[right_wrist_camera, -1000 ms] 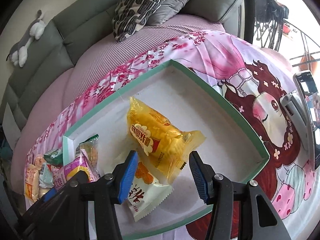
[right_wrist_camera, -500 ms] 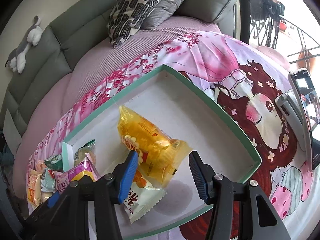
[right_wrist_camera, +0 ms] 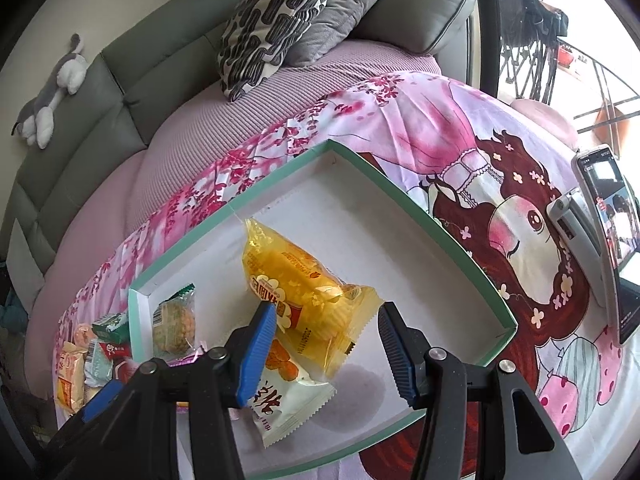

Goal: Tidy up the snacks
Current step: 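Carry both packets into the green tray and open both tools, then withdraw both tools from the tray toward the snack pile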

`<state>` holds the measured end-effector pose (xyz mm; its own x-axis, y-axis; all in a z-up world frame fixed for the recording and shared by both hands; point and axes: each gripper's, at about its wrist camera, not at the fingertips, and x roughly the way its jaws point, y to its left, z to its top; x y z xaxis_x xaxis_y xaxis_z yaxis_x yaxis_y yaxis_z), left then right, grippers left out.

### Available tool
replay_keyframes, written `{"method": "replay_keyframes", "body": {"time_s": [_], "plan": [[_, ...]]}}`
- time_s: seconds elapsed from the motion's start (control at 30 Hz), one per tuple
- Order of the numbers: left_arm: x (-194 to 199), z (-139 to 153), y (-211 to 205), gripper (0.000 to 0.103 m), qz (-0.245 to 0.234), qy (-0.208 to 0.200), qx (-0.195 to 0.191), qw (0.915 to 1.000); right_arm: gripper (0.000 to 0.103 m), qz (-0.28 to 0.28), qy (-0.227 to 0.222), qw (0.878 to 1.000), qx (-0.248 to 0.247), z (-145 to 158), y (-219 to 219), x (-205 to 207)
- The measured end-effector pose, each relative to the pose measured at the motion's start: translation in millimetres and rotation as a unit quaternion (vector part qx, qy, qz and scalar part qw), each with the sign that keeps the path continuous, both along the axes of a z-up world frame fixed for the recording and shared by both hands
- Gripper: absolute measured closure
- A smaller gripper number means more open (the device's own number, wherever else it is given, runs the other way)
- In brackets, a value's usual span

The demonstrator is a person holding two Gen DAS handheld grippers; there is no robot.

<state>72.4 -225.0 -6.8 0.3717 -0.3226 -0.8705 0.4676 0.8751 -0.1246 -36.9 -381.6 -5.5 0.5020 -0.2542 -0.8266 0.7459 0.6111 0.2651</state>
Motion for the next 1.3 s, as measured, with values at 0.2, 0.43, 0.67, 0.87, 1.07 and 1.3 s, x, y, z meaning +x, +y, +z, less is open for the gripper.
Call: {"method": "replay_keyframes", "body": {"time_s": [0.2,0.43,0.67,0.87,1.07,1.3], "plan": [[3,7,9,0.005,0.026,-0.024,0.001,0.9994,0.025,-0.002,-0.003,1.0,-0.002,1,-2,-1],[10,14,26,0.0,0.078,-0.062,0.011,0.995,0.01,-0.007,-0.007,1.0,0.0,1,-5,-3],[11,20,36,0.0,0.093,-0.096,0.009,0.991,0.0,-0.007,-0.026,1.0,-0.007,5,-4,-3],[10,23,41,0.0,0.096,-0.098,0.001,0.9906,0.0,0.001,-0.041,0.999,-0.004,6,-4,-2],[9,26,52,0.0,0.102,-0.099,-0.001,0.9898,0.0,-0.001,-0.055,0.998,-0.022,15,-1,-3],[13,36,76,0.0,0.118,-0.098,-0.007,0.9881,0.0,0.017,-0.055,0.998,-0.031,20,11,5]]}}
